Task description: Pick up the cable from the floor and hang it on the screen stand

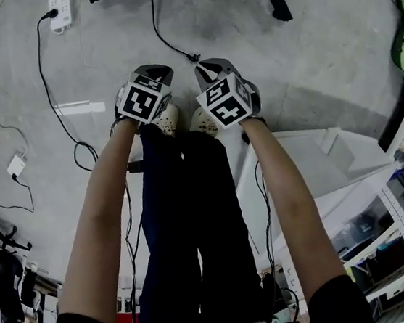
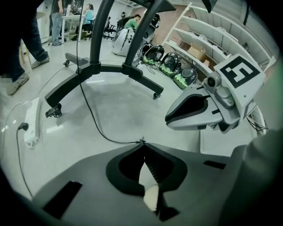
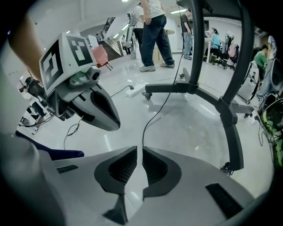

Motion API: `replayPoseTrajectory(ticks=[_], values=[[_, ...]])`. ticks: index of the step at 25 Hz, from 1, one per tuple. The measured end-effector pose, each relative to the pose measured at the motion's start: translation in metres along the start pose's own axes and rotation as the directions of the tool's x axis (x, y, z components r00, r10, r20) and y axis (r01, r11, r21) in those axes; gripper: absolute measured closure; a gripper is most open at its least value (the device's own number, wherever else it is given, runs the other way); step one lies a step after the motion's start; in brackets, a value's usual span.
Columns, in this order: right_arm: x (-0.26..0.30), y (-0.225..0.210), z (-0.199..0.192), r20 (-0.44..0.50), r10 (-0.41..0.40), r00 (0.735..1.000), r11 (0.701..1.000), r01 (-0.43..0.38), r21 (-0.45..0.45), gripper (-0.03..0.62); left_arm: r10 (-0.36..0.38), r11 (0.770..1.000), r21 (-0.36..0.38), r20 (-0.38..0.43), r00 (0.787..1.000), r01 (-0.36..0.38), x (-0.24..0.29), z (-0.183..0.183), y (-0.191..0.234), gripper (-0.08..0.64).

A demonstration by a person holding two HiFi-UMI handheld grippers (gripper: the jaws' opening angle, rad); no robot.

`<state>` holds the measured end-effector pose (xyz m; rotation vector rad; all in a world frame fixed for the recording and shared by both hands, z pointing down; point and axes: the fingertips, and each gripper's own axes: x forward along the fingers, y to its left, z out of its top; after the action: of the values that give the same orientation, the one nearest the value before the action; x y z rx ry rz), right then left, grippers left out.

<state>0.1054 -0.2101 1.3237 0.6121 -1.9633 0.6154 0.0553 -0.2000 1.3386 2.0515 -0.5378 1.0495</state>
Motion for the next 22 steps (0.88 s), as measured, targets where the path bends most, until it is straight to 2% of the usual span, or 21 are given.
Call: replayPoseTrajectory(ticks=[5, 11, 16, 20, 22], values=[[0.057, 0.0, -0.022, -0.047, 0.046, 0.998, 0.999, -0.046, 0.004, 0.446, 0.017, 1.0, -0.024, 0.025, 1.0, -0.016, 0.033, -0.01, 0.036, 0.552], [0.116, -0.009, -0.045, -0.09, 0.055, 0.994, 0.998, -0.058, -0.023, 0.431, 0.013, 0.999, -0.029, 0.02, 1.0, -0.013, 0.072, -0.033, 0.07, 0.552], [0.154, -0.011, -0.063, -0.116, 0.066, 0.991, 0.995, -0.074, -0.063, 0.425, -0.007, 0.995, -0.1, 0.041, 0.999, 0.011, 0.1, -0.046, 0.083, 0.552], [0.182, -0.01, -0.068, -0.13, 0.051, 0.99, 0.983, -0.073, -0.167, 0.423, -0.021, 0.998, -0.051, 0.041, 0.999, 0.023, 0.122, -0.057, 0.091, 0.552], [0.194, -0.011, -0.073, -0.148, 0.045, 0.988, 0.974, -0.076, -0.212, 0.423, -0.027, 0.997, -0.069, 0.046, 0.999, 0.03, 0.128, -0.061, 0.094, 0.552]])
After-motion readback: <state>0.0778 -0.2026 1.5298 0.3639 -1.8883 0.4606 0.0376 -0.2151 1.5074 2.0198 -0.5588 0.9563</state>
